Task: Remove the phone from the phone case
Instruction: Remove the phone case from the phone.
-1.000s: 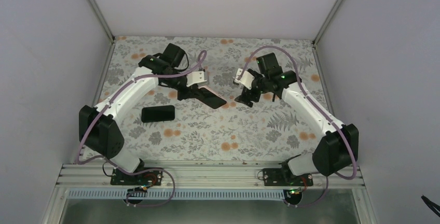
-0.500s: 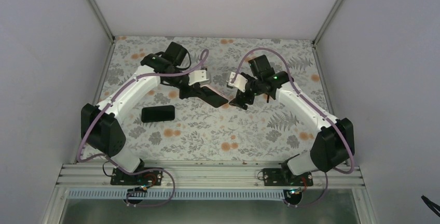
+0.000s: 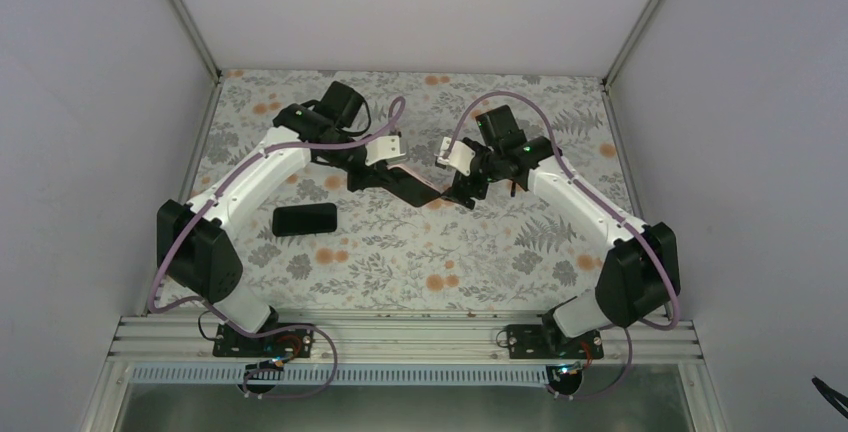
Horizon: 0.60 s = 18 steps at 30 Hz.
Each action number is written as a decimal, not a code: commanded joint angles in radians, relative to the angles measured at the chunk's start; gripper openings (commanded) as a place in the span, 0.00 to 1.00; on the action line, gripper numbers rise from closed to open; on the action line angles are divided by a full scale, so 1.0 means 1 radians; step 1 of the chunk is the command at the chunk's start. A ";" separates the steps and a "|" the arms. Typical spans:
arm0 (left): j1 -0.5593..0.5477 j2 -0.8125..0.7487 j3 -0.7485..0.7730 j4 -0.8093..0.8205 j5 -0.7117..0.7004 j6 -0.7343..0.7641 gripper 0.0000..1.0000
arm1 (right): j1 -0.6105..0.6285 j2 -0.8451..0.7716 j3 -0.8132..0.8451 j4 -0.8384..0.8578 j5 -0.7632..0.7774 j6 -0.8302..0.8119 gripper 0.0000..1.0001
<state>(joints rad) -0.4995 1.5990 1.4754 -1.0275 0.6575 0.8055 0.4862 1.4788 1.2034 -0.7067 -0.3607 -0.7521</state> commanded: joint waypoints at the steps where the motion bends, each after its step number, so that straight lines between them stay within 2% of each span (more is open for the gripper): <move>1: -0.022 -0.031 0.026 -0.014 0.052 0.003 0.02 | 0.000 0.019 0.005 0.071 0.045 0.003 0.95; 12: -0.027 -0.029 0.017 -0.004 0.040 -0.003 0.02 | -0.003 -0.014 -0.007 0.023 0.014 -0.012 0.95; 18: -0.030 -0.025 0.021 -0.003 0.028 -0.004 0.02 | -0.002 -0.018 0.012 -0.062 -0.029 -0.038 0.95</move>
<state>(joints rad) -0.5167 1.5986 1.4754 -1.0275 0.6315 0.7998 0.4892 1.4906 1.2034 -0.7284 -0.3611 -0.7616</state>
